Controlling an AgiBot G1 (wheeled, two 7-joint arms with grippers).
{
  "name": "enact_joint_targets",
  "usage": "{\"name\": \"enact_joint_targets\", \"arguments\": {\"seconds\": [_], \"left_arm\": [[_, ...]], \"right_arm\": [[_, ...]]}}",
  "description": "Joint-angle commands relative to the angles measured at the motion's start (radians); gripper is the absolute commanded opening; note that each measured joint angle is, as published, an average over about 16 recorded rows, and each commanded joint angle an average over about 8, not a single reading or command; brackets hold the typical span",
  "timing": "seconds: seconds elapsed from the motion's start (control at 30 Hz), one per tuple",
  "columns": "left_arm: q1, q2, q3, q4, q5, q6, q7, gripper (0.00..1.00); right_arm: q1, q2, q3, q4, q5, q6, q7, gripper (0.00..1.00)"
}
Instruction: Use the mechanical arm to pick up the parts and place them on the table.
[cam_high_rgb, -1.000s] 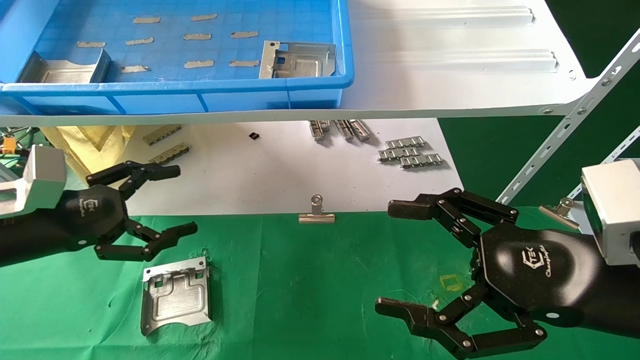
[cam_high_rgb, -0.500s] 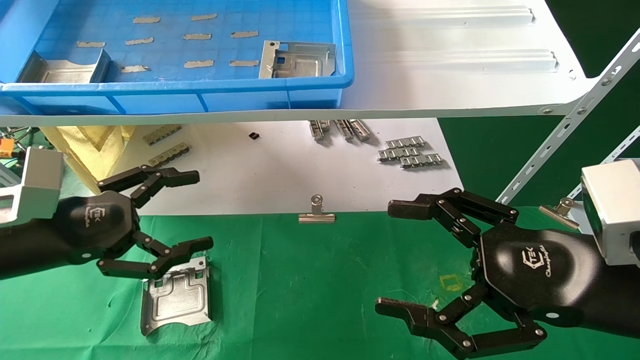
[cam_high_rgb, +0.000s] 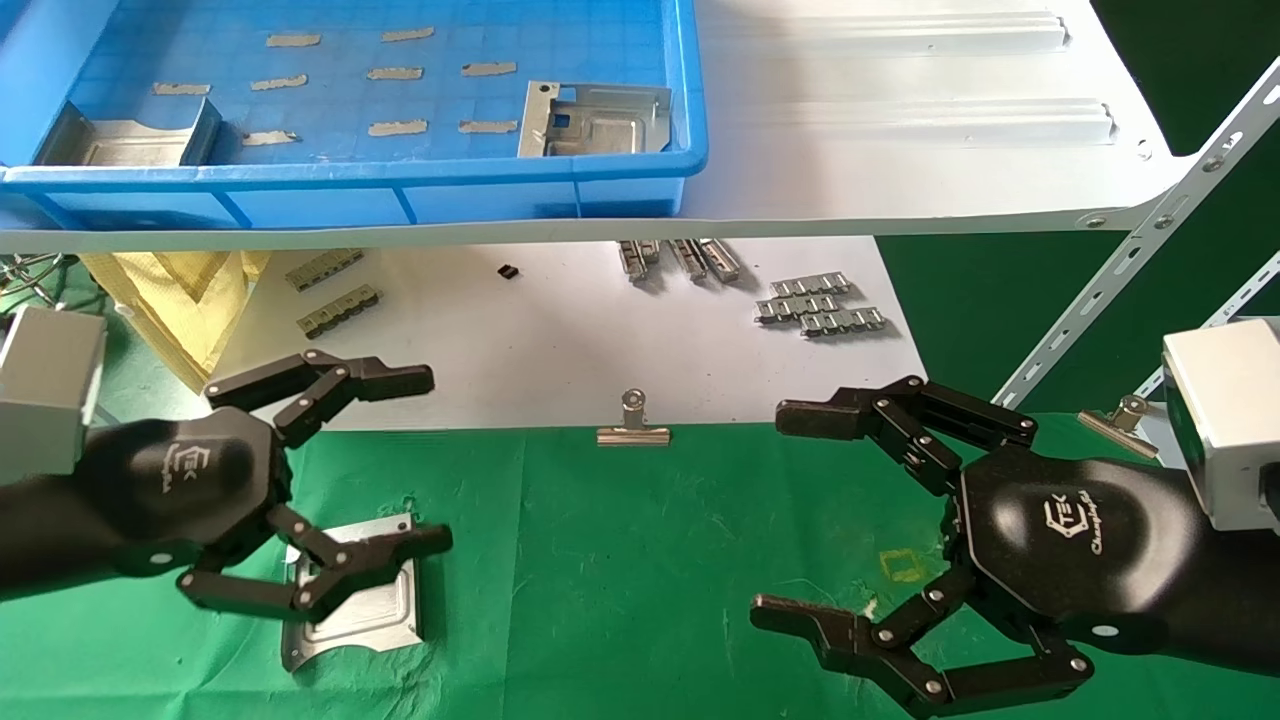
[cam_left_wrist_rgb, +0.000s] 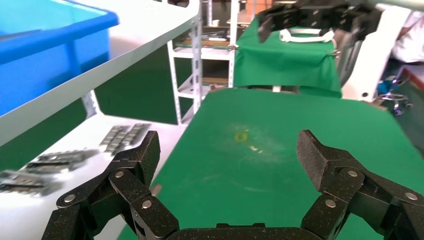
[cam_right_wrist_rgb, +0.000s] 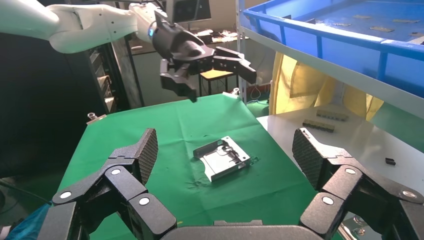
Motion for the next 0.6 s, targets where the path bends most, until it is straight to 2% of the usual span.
{"name": "enact_joint_targets", "arguments": {"seconds": [0.03, 0.6], "left_arm": [[0.017, -0.005, -0.016, -0.036, -0.003, -0.003, -0.024, 1.0], [0.138, -0.039, -0.136, -0.296, -0.026, -0.028, -0.2, 1.0]], "right_arm": [[0.0, 0.0, 0.0, 0.0, 0.0, 0.0, 0.0, 1.0], [0.0, 0.0, 0.0, 0.0, 0.0, 0.0, 0.0, 1.0]]}}
